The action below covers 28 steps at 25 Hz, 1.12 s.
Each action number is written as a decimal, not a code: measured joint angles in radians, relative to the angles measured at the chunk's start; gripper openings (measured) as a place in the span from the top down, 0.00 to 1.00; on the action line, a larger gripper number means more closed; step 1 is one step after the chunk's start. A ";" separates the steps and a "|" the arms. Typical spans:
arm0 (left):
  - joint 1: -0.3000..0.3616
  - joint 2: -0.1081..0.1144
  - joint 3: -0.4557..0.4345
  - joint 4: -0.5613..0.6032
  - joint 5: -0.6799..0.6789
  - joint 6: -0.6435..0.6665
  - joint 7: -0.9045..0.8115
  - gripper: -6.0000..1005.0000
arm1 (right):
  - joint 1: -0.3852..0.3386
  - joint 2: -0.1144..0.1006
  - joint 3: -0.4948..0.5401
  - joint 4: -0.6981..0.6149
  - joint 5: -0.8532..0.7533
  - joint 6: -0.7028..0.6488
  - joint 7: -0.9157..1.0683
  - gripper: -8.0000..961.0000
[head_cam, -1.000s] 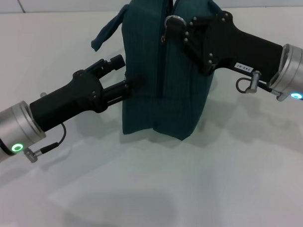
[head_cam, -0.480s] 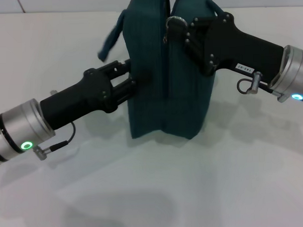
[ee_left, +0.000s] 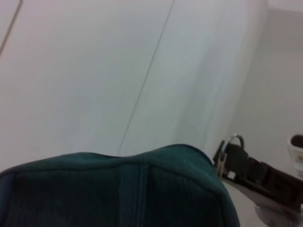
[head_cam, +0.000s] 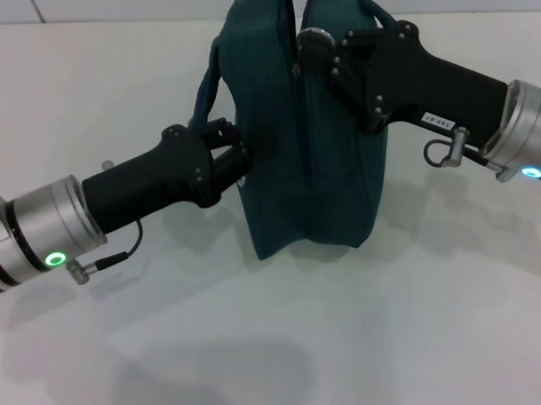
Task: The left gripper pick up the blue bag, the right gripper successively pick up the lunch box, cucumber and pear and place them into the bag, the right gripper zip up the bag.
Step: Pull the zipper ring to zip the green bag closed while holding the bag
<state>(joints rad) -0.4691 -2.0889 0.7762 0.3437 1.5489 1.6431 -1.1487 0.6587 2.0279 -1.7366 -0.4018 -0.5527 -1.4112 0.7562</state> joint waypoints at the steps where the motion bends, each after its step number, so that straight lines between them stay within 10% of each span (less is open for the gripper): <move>1: 0.000 0.001 0.012 0.001 0.000 -0.001 0.003 0.75 | 0.000 0.000 0.000 0.000 0.005 -0.001 0.000 0.98; 28: 0.001 0.006 0.038 0.012 0.096 -0.007 0.001 0.93 | 0.000 0.000 0.000 0.012 0.061 0.006 0.009 0.97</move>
<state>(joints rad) -0.4684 -2.0826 0.8144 0.3557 1.6446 1.6364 -1.1480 0.6589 2.0278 -1.7361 -0.3903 -0.4912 -1.4050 0.7648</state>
